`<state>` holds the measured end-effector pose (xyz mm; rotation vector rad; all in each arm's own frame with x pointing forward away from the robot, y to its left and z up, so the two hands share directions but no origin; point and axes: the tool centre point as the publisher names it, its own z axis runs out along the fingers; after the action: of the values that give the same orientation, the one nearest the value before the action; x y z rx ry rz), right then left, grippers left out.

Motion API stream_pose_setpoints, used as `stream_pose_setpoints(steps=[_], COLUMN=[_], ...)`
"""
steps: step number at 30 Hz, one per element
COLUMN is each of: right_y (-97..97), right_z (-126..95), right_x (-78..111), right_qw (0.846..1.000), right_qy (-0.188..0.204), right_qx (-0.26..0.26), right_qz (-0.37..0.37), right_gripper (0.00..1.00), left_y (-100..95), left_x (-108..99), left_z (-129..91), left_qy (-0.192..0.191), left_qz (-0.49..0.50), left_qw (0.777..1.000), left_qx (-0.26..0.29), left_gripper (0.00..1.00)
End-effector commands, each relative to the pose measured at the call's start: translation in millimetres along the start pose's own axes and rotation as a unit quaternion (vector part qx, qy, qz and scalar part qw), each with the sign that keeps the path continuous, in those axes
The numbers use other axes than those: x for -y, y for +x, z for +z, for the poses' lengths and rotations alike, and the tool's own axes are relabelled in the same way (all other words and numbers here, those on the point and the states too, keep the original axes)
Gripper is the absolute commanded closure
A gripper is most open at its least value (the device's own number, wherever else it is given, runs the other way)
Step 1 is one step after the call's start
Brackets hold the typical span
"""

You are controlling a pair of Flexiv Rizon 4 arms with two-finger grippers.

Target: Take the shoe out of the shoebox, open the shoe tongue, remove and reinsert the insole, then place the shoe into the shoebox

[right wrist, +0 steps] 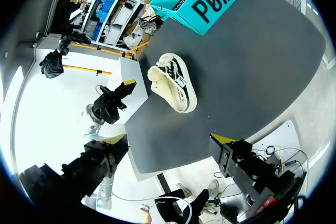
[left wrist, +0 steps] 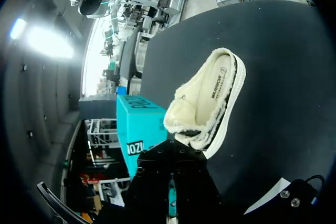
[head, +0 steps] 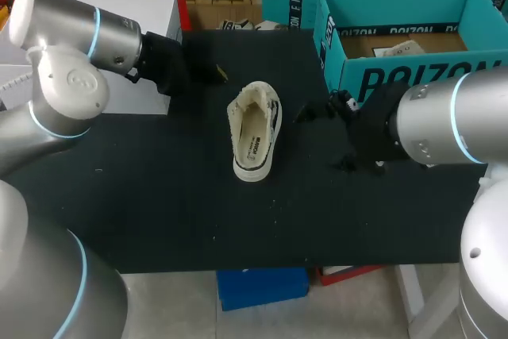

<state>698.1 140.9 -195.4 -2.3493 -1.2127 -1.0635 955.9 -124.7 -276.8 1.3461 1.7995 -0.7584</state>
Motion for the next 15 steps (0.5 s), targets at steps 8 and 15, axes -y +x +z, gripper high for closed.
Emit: stream_pose_setpoints(steps=[8,15], right_y=[2.3,2.3], right_z=[6,6], right_x=[4.6,4.6], right_qw=[0.998,0.998], right_qy=[-0.056,-0.056], right_qx=[0.001,0.001], right_qz=[0.002,0.002], right_gripper=[0.00,0.00], left_y=[-17.1,-7.9], left_x=[-30,-28], left_z=[56,88], left_qy=[0.019,0.040], left_qz=[0.007,-0.001], left_qw=[0.999,0.998], left_qx=[-0.031,-0.048], left_gripper=[1.00,1.00])
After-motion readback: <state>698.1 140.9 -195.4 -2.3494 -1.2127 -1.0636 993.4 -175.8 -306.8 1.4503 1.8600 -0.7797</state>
